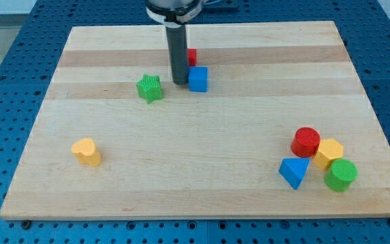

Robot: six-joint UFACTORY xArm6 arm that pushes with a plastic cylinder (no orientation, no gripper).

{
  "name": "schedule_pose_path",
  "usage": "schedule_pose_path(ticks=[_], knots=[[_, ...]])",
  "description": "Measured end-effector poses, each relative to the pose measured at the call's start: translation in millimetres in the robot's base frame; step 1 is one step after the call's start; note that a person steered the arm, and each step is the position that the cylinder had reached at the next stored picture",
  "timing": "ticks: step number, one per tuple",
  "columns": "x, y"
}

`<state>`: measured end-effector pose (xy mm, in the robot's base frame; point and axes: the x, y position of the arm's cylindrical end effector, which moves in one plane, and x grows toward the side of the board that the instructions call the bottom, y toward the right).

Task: Move blue cube closer to the blue triangle

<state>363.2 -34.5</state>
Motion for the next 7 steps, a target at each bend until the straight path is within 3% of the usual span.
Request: schedule_pose_path(ticks=[4, 7], knots=[[-17.1, 118.0], [-8.2, 128.7]])
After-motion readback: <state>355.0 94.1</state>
